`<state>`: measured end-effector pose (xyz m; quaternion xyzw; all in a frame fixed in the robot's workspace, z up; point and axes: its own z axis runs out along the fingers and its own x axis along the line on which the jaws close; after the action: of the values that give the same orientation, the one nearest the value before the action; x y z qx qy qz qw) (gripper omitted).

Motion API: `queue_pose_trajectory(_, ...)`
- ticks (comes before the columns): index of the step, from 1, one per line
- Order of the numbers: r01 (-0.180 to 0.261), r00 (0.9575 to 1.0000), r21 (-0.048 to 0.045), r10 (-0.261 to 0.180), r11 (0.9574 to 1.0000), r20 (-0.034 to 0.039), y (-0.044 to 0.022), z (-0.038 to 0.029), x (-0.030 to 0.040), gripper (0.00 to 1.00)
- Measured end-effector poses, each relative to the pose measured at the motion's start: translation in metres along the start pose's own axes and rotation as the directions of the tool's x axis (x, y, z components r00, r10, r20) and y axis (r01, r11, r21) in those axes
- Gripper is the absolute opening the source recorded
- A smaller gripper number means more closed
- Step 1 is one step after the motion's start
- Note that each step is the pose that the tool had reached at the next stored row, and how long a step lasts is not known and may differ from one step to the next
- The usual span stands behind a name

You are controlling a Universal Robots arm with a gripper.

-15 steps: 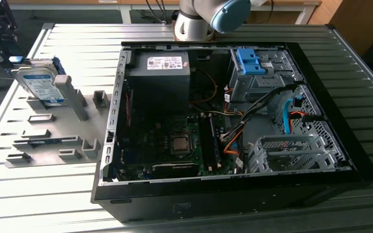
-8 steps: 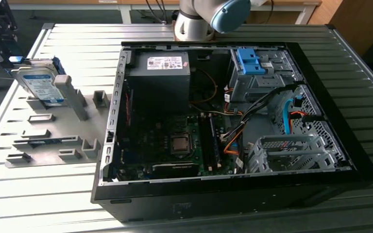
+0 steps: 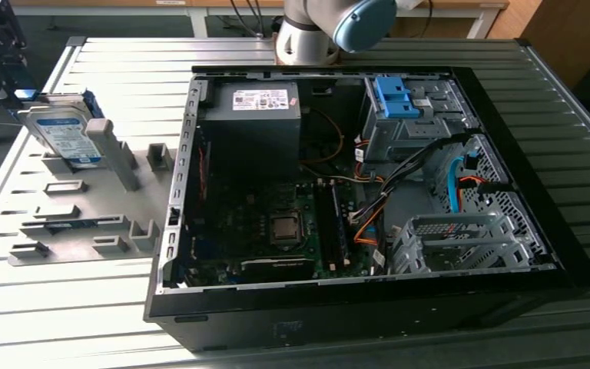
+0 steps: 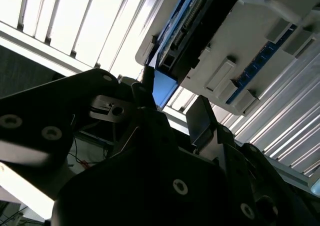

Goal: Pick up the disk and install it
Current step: 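Pick up the disk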

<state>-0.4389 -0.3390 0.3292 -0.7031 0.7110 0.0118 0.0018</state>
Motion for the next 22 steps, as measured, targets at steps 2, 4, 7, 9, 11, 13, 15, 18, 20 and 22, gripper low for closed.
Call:
queue_pose_trajectory(2, 0.000, 1.0000, -0.0001, 0.000, 1.0000, 0.0000, 0.0003, 0.0024, -0.0005, 0.53)
queue_pose_trajectory(4, 0.000, 1.0000, -0.0001, 0.000, 1.0000, -0.0001, 0.0004, 0.0046, -0.0012, 0.53)
queue_pose_trajectory(7, 0.000, 1.0000, -0.0002, 0.000, 1.0000, 0.0001, 0.0005, 0.0080, -0.0016, 0.53)
queue_pose_trajectory(9, 0.000, 1.0000, -0.0002, 0.000, 1.0000, 0.0004, 0.0009, 0.0165, -0.0025, 0.53)
queue_pose_trajectory(11, 0.000, 1.0000, -0.0002, 0.000, 1.0000, 0.0004, 0.0022, 0.0228, -0.0027, 0.53)
queue_pose_trajectory(13, 0.000, 1.0000, -0.0002, 0.000, 1.0000, 0.0004, 0.0025, 0.0262, -0.0029, 0.53)
queue_pose_trajectory(15, 0.000, 1.0000, -0.0002, 0.000, 1.0000, 0.0004, 0.0027, 0.0294, -0.0033, 0.53)
queue_pose_trajectory(18, 0.000, 1.0000, -0.0002, 0.000, 1.0000, 0.0004, 0.0028, 0.0332, -0.0036, 0.53)
queue_pose_trajectory(20, 0.000, 1.0000, -0.0003, 0.000, 1.0000, 0.0004, 0.0028, 0.0335, -0.0036, 0.53)
queue_pose_trajectory(22, 0.000, 1.0000, -0.0002, 0.000, 1.0000, 0.0004, 0.0028, 0.0342, -0.0036, 0.53)
